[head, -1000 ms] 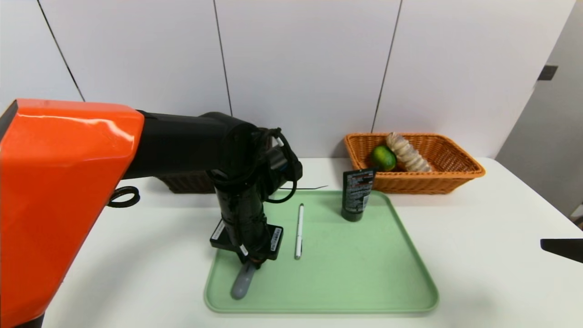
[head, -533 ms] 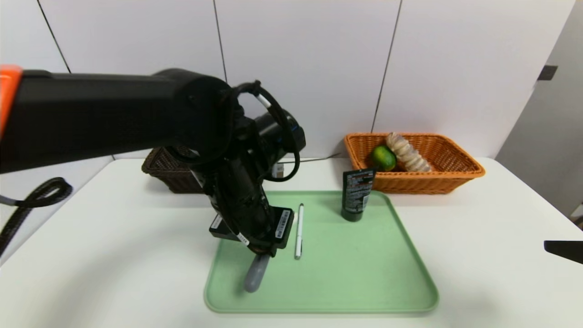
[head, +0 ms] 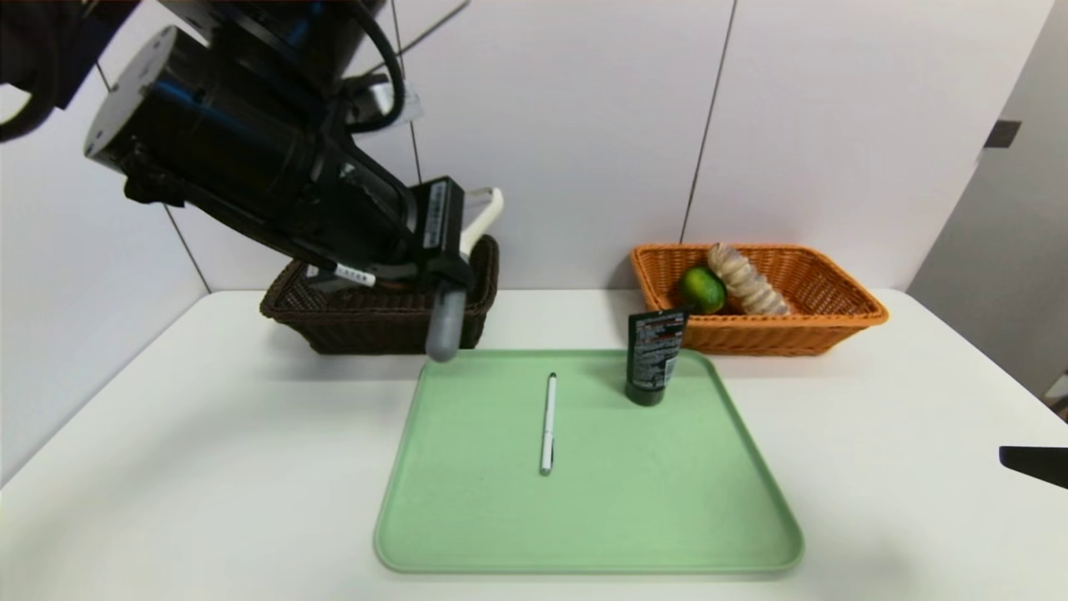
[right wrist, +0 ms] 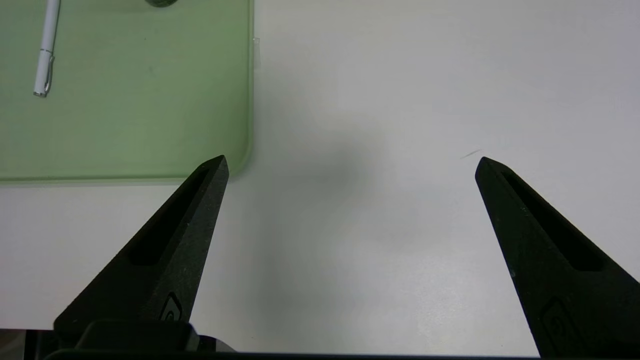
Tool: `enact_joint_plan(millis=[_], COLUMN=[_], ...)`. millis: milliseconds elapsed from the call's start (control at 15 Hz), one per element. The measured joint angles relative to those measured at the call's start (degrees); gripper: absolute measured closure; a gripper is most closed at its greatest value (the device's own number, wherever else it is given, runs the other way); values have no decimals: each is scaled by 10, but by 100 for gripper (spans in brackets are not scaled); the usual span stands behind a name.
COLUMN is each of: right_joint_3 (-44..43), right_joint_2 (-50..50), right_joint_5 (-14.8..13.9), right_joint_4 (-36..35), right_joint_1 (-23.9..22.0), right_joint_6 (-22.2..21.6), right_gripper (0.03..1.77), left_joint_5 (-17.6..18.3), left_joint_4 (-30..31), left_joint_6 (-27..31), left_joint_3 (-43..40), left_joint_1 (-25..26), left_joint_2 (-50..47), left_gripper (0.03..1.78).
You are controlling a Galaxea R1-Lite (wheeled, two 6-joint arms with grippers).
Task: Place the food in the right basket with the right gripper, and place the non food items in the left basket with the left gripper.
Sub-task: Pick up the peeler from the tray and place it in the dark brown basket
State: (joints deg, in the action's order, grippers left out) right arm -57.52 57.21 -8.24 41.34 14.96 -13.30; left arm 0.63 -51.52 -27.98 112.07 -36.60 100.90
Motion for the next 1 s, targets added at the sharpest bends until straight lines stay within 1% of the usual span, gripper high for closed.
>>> enact_joint_plan(millis=[133, 400, 600, 733, 933, 1000], right_joint_3=[-1, 0, 1, 2, 17, 23], right_joint_2=[0, 1, 0, -2, -12, -16], right_joint_5=[0, 1, 2, 2, 1, 1], right_joint_4=[-1, -40, -43, -47, -49, -49], right_joint_1=[0, 0, -2, -2, -3, -3], right_joint_6=[2, 1, 0, -1, 0, 0], right_gripper=[9, 9, 9, 9, 9, 9], left_joint_5=[-6, -8, -8, -8, -10, -16], left_joint_4=[41, 75, 111, 146, 175, 181], left_joint_6=[2, 0, 3, 9, 35, 41], left_joint_3=[1, 1, 1, 1, 1, 1], left_joint_1=[59, 172, 214, 240, 265, 271], left_joint_2=[-5, 19, 57, 91, 136, 151], left_gripper=[154, 154, 154, 154, 154, 154])
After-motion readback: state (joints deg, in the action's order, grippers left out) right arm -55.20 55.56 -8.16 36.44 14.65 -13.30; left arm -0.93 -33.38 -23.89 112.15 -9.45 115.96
